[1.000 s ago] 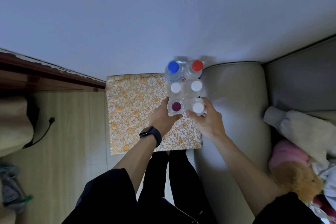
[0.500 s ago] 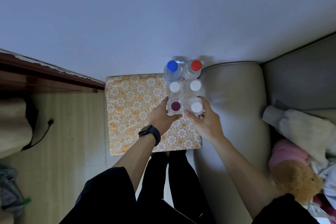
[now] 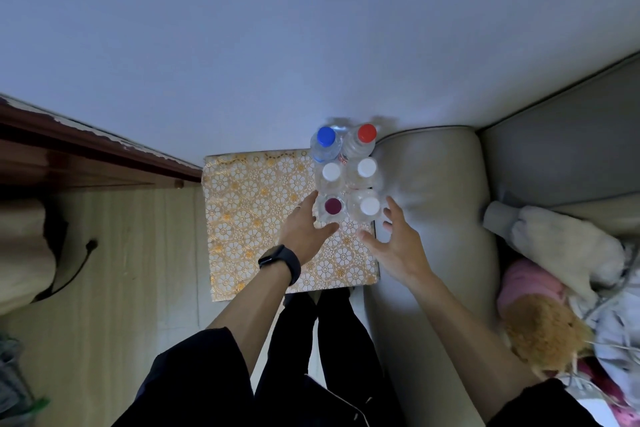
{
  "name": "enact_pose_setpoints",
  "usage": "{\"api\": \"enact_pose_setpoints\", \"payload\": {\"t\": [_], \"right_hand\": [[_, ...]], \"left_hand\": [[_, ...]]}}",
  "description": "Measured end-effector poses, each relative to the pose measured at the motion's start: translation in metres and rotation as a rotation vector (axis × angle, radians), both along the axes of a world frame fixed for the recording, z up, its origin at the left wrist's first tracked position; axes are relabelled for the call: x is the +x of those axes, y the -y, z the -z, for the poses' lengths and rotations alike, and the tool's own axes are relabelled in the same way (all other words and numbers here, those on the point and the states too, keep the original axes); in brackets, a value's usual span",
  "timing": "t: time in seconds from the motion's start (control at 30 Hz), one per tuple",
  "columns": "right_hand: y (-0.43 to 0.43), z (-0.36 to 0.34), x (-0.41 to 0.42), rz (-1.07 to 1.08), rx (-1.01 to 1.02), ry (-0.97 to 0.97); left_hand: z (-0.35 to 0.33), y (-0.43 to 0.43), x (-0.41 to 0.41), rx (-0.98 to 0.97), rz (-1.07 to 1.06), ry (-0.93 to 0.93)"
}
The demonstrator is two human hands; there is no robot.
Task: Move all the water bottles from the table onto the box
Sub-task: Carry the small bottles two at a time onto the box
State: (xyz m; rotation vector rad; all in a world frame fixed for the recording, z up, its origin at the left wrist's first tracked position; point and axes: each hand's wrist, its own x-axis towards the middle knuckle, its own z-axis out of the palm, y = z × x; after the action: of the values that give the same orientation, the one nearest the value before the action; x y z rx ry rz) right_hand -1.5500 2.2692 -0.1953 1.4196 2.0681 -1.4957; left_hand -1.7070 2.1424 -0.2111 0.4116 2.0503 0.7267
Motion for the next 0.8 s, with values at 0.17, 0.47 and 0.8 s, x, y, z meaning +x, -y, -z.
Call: {"api": "enact_pose_setpoints", "payload": {"t": [0.17,0.47,0.8], "right_hand": [[0.002,-0.065,0.007,-0.113,0.135,0.089],[0.010,-0.229,-0.013,-0.192,0.459,-0.190],[0.016,-0.288,-0.042,-0.280,0.640,-0.332]], "left_hand": [[-0.066,0.014,-0.011,-0.029,0.076,-0.091],[-0.208,0.025,-0.048,0.084,0.180,-0.389],[-0.272,0.053,-0.079,0.179,0.157,-0.567]]}}
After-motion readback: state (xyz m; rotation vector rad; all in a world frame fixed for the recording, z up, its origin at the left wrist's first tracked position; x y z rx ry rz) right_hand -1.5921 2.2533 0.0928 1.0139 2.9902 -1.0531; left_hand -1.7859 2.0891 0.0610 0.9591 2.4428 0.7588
